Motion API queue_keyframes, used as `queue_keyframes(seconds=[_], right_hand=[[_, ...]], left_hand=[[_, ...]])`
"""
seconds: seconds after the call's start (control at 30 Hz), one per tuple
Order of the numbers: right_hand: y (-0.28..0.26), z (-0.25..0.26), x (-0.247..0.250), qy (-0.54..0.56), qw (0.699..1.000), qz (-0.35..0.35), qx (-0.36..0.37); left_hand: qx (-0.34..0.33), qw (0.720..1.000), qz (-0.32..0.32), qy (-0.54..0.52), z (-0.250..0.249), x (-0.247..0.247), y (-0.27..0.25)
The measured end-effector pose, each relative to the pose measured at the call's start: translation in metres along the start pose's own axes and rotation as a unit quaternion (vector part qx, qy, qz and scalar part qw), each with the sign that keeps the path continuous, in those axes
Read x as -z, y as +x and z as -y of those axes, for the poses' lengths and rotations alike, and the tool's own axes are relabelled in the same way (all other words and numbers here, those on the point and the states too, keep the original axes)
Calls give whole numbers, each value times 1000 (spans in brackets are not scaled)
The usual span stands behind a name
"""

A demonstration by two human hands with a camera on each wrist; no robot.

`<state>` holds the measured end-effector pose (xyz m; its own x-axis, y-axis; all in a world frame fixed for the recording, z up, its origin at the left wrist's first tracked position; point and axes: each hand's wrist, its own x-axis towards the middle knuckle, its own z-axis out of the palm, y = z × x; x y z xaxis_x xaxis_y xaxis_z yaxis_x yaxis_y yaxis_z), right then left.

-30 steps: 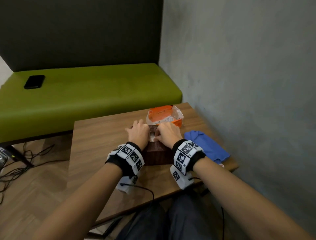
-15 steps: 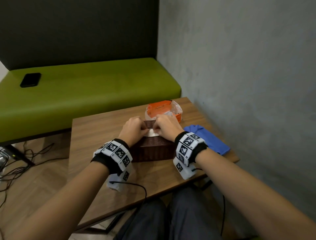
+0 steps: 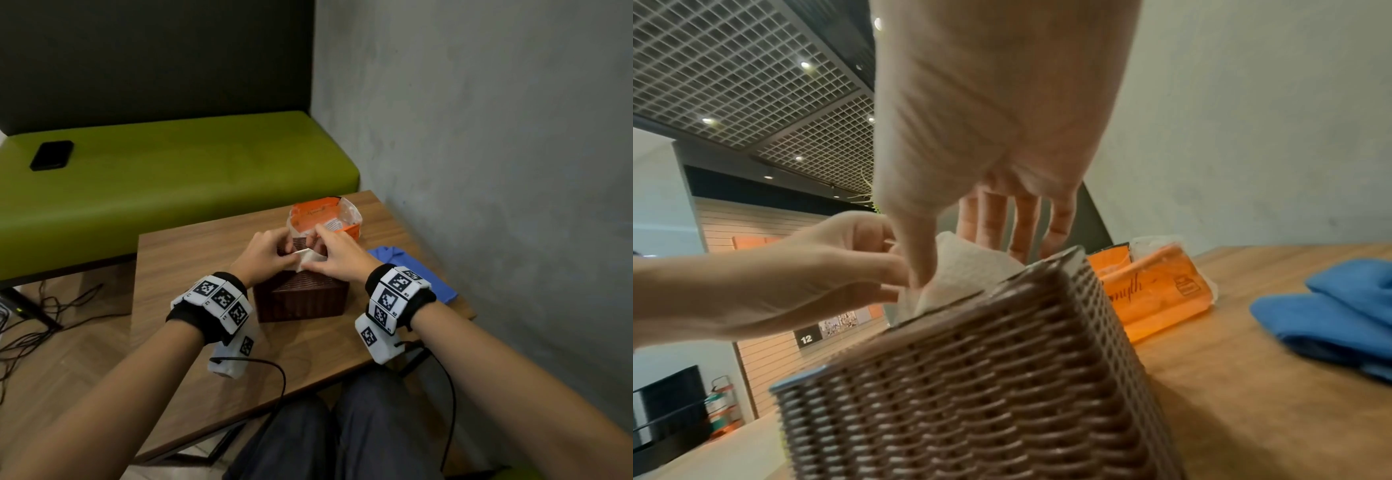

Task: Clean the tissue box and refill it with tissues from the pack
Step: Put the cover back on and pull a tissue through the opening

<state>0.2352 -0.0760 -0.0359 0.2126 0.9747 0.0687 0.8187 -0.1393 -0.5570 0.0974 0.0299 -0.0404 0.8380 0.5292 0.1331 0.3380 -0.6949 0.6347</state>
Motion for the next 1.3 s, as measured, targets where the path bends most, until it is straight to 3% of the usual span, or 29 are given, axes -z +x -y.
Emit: queue_keyframes(seconds=[0.1, 0.23, 0.37, 0.5, 0.63, 0.77, 0.9, 1.03, 1.17, 1.3], right_hand=[[5, -2, 2, -24, 1000, 5, 8], [9, -3, 7, -6, 999, -43, 3], [6, -5, 6, 36, 998, -46, -16], [7, -8, 7, 55, 997, -32, -52], [7, -9, 8, 28, 999, -23, -33], [9, -9, 7, -8, 999, -10, -29], [11, -1, 7, -95, 995, 27, -7], [11, 4, 6, -143, 989, 45, -18], [8, -2, 3, -148, 988, 34, -18], [0, -10, 8, -91, 995, 15, 33]], left_hand=[[-9, 999, 39, -18, 0, 3, 0], [-16, 995, 83, 55, -3, 4, 3], [-26, 998, 55, 34, -3, 8, 5], [-2, 997, 75, 31, -1, 10, 6], [26, 998, 40, -28, 5, 15, 9], [25, 998, 56, -15, 12, 18, 10], [51, 994, 44, -84, 10, 19, 7], [3, 992, 94, 80, 7, 11, 6], [10, 995, 56, 82, 13, 9, 10], [8, 985, 105, 134, 10, 6, 13]])
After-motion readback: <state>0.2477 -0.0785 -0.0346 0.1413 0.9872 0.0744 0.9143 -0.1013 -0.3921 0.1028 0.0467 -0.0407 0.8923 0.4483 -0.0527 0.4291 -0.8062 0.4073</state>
